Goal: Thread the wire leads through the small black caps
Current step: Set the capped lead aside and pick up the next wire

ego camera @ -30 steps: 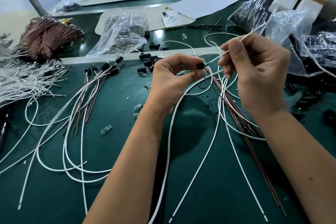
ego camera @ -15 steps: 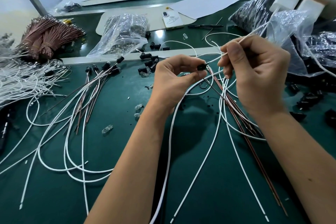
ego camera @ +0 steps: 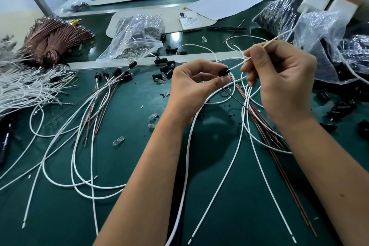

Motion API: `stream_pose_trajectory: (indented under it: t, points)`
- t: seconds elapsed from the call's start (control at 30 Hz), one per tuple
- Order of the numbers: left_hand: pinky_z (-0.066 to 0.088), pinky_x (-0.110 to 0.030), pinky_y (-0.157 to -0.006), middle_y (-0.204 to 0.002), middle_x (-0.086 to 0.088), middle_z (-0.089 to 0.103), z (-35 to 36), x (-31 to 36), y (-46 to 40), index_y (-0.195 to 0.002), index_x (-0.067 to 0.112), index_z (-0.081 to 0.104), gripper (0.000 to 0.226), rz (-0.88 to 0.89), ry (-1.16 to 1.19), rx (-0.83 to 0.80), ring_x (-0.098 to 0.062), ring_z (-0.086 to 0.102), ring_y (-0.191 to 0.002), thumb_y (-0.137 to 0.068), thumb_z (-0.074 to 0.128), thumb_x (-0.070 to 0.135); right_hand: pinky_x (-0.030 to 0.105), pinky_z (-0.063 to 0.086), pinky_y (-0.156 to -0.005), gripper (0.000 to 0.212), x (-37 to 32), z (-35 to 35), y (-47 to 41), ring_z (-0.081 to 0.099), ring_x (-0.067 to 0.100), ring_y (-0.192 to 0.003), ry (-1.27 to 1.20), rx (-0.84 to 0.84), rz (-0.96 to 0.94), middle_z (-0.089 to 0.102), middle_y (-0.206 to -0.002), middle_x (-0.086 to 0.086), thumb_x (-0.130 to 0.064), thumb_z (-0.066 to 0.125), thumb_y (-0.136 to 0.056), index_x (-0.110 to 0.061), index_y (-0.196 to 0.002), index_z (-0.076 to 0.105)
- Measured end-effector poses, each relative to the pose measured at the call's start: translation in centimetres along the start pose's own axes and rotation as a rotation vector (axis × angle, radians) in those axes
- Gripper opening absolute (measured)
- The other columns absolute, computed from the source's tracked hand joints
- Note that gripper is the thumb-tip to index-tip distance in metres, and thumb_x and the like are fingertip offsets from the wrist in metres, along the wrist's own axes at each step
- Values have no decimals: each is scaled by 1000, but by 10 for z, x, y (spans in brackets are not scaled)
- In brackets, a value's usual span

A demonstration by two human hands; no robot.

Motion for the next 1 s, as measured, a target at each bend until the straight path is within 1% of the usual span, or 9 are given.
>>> stream_pose_trajectory:
  t: [0.1,0.17,0.3,0.4,0.47,0.6,0.73,0.87,1.0]
  points:
    - [58,-27,-75,-78,0,74,-5,-3,-2,-82,14,75,23,-33,-29,48,-10,66,-69,-75,82,-6,31,47,-53,22,9,-3,-1,57,21,-56,-120,33,106,69,-69,1,-20,61,-105,-8,-89,70]
    - [61,-36,-79,-78,-4,72,-13,-8,-3,-84,12,73,20,-75,-36,130,-15,65,-70,-78,80,-5,31,45,-54,22,16,-6,-2,53,21,-56,-213,64,177,68,-70,3,-17,59,-106,-9,-88,69]
    - [61,-36,-74,-80,-10,66,-16,-13,-3,-88,6,64,13,-145,157,202,-22,65,-68,-89,67,-7,28,43,-55,23,23,-5,-2,50,18,-56,-322,75,263,67,-71,5,-14,55,-107,-8,-88,68]
    - [54,-29,-59,-81,-12,71,-2,-15,-2,-92,7,56,16,-203,289,137,-17,57,-58,-94,55,-8,28,44,-56,24,26,-1,-1,52,17,-57,-313,33,279,66,-72,5,-15,54,-107,-9,-89,68]
    - [41,-22,-51,-80,-13,70,9,-15,0,-94,8,55,15,-242,330,65,-12,45,-52,-96,50,-7,28,45,-56,24,27,1,0,53,17,-57,-289,13,281,66,-71,4,-15,53,-107,-10,-90,68]
    - [28,-19,-48,-77,-10,65,21,-14,2,-93,7,59,12,-271,301,-39,-11,30,-52,-102,52,9,24,45,-56,24,30,3,0,54,14,-58,-214,-15,270,66,-69,1,-17,54,-107,-10,-90,70]
    - [21,-23,-50,-71,-4,66,17,-16,2,-81,9,62,18,-245,164,-31,-11,27,-49,-98,59,5,23,46,-55,23,31,4,2,53,13,-59,-149,-28,273,66,-69,0,-15,55,-107,-12,-90,71]
    - [25,-20,-44,-66,-1,63,-2,-23,0,-81,11,61,20,-310,61,119,-7,30,-43,-100,57,8,23,43,-53,15,36,12,6,51,11,-58,-113,-96,310,64,-71,2,-10,61,-103,-10,-96,74]
    - [26,-20,-39,-63,0,55,-38,-25,0,-77,12,55,25,-349,116,375,-6,33,-42,-100,48,7,22,39,-53,14,51,12,10,48,11,-64,-644,-66,603,62,-78,0,-24,63,-99,-15,-98,73]
Point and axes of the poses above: each hand's wrist, its own y-axis away from the middle knuckle, its own z-axis out of the palm, x = y × z, the point moved 8 cm from there along -y, towards the middle knuckle
